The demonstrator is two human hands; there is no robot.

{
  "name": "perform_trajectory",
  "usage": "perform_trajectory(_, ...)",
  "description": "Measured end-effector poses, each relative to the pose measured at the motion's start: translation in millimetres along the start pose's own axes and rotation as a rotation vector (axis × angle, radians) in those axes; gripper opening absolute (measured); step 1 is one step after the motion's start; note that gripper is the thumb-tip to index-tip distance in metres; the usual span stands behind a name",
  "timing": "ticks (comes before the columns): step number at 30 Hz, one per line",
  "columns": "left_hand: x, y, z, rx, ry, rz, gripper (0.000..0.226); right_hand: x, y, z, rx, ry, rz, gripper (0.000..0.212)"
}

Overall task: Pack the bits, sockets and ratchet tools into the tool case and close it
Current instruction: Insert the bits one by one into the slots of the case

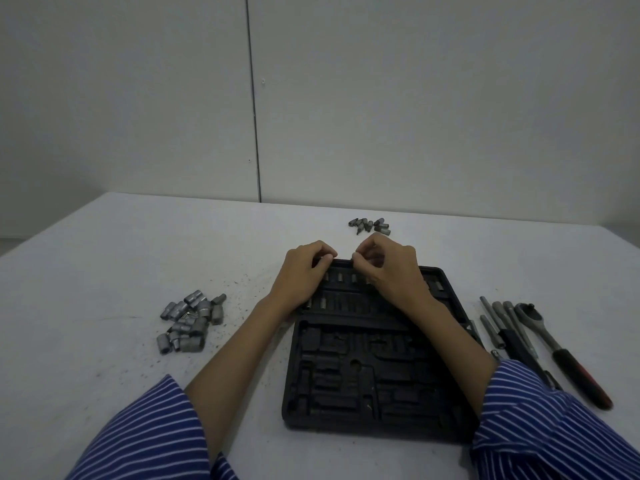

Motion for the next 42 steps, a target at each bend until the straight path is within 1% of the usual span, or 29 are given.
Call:
perform_trajectory(2,0,0,0,0.003,0.004,0.02,0.016,2,-3,-1,-0.045,-0.028,0.078,0.004)
perform_trajectory(4,0,-1,0,0.005,0.006,0.037,0.016,5,-5,-2,-0.068,-0.08,0.112,0.007)
perform_trajectory(8,0,-3,-1,0.037,0.025,0.029,0.016,8,-10,-12,-0.005,-0.205,0.053,0.011)
perform_trajectory(14,0,-3,-2,0.055,0.031,0.008,0.017,10,-10,-30,0.027,-0.275,0.131,0.016)
perform_trajectory(18,0,-5,-2,0.06,0.035,0.007,0.018,12,-12,-37,0.083,-0.337,0.097,0.017)
perform_trajectory(24,0,-6,-1,0.053,0.043,0.003,0.018,8,-11,-38,0.14,-0.386,0.063,0.017)
perform_trajectory(35,-1,-5,-1,0.045,0.046,-0.011,0.018,9,-11,-38,0.147,-0.403,0.046,0.016)
perform_trajectory(42,-1,-7,-1,0.041,0.045,-0.009,0.018,8,-11,-38,0.134,-0.4,0.065,0.011)
Point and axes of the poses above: each hand's wrist, its own z-axis towards the middle knuckle, its own x-axis out of the back of the hand, y = z × x, the point moved 1 cm from there along z, towards the middle knuckle, and after that the axes turned 11 degrees about -z, right-handed, at the moved point
